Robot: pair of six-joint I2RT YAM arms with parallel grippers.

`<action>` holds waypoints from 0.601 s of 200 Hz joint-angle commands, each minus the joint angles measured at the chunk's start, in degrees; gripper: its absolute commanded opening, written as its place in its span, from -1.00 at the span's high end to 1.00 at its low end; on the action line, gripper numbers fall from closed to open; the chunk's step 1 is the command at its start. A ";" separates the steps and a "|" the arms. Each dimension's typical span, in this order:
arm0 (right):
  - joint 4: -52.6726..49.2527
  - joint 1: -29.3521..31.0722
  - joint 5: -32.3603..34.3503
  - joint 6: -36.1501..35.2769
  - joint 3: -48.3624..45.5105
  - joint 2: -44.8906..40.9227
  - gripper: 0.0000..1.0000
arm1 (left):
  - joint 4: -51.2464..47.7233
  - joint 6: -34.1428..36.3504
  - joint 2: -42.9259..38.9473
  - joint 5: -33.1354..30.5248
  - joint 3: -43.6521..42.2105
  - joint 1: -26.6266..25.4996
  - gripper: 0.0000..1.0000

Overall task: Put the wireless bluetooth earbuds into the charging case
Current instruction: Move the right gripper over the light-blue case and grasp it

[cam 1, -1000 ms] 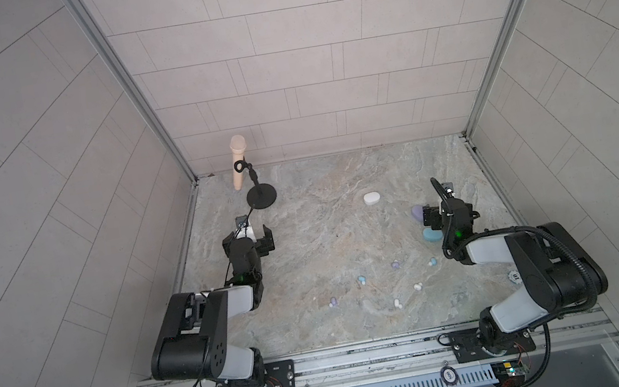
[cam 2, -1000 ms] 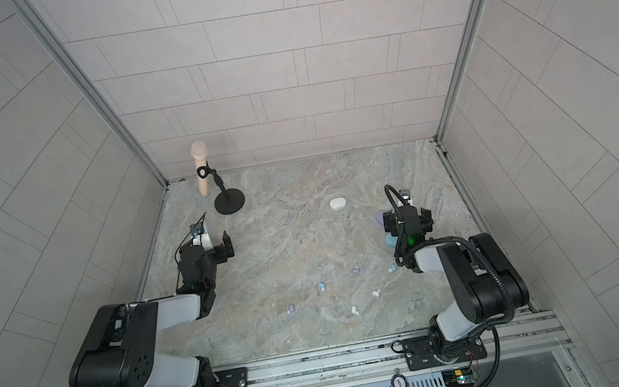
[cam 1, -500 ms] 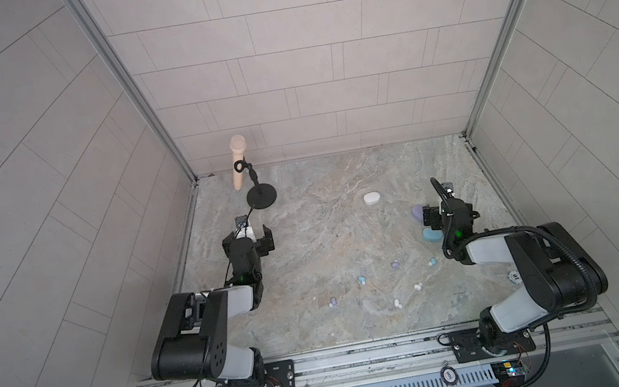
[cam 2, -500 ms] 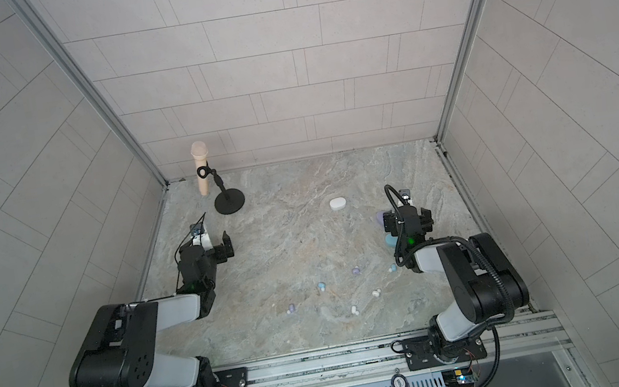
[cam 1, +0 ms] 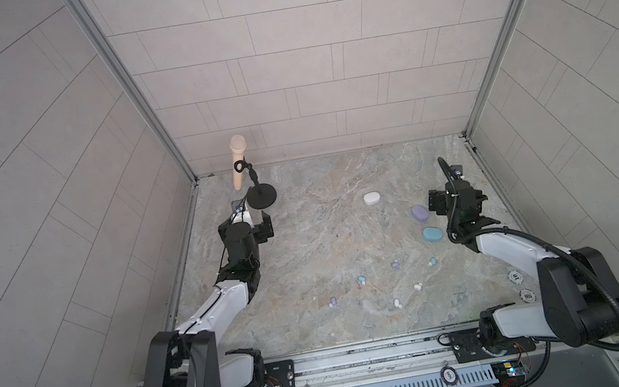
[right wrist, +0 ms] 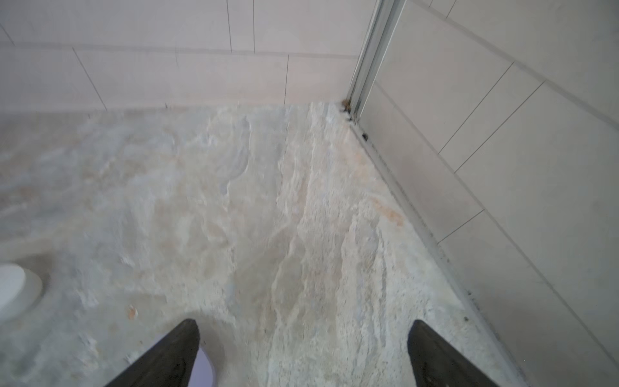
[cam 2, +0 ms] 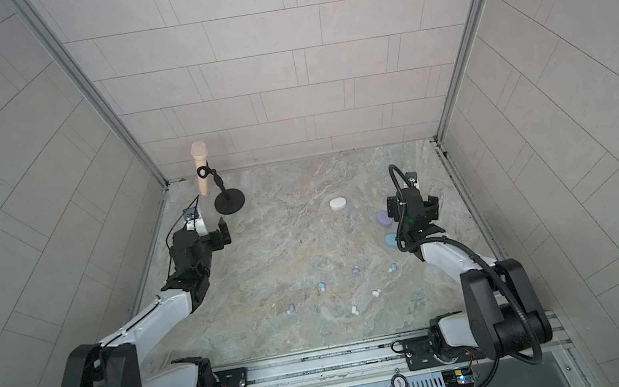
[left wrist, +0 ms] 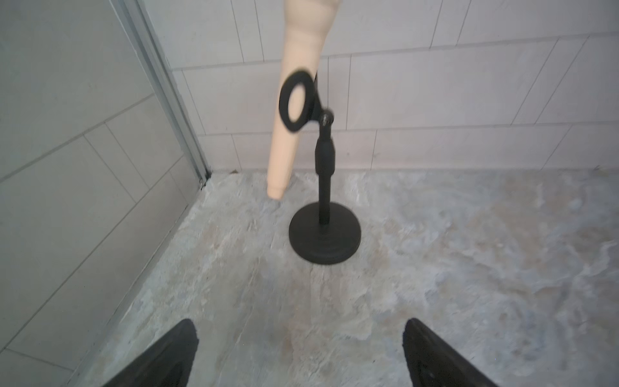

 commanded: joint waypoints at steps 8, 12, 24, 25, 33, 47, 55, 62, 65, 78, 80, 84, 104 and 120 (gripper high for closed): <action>-34.26 0.03 -4.86 10.73 8.21 0.28 -0.99 | -21.36 -4.95 -1.89 4.69 3.95 -3.71 -1.00; -37.15 0.03 -6.50 11.32 9.30 0.68 -0.99 | -22.77 -5.68 -2.03 5.41 4.30 -4.08 -1.00; -44.26 0.03 -11.54 12.78 12.12 2.03 -0.99 | -25.19 -7.85 -2.80 8.48 4.69 -5.44 -1.00; -44.71 0.03 -11.94 12.93 12.40 2.13 -0.99 | -25.29 -8.08 -2.93 8.75 4.67 -5.47 -1.00; -48.43 0.03 -14.96 13.67 13.80 3.05 -0.97 | -25.53 -9.68 -3.86 10.84 4.32 -6.04 -1.00; -54.21 0.03 -19.16 14.65 16.50 5.22 -0.92 | -24.39 -12.54 -5.51 14.66 2.76 -6.22 -1.00; -57.02 0.03 -20.39 15.34 17.95 6.67 -0.86 | -23.51 -14.23 -6.19 16.35 1.91 -6.22 -1.00; -58.42 -0.05 -21.89 15.76 18.75 7.87 -0.83 | -22.89 -14.74 -6.61 17.71 1.25 -6.26 -1.00; -58.77 -0.06 -22.39 15.84 18.95 8.34 -0.83 | -22.71 -14.89 -6.74 18.02 1.03 -6.30 -1.00; -59.69 -0.14 -23.81 16.59 19.57 10.25 -0.80 | -22.34 -15.22 -7.29 18.66 0.38 -6.57 -1.00; -59.73 -0.14 -23.96 16.64 19.66 10.51 -0.79 | -22.26 -15.23 -7.34 18.73 0.30 -6.57 -1.00; -59.79 -0.14 -24.14 16.80 19.71 11.13 -0.78 | -22.09 -15.17 -7.43 18.86 0.14 -6.57 -1.00; -59.06 -0.14 -25.13 17.38 19.78 13.89 -0.70 | -22.06 -15.02 -7.36 19.75 0.32 -6.78 -1.00; -56.93 -0.14 -25.68 18.00 19.39 15.42 -0.65 | -22.02 -14.82 -7.18 20.26 0.60 -7.02 -1.00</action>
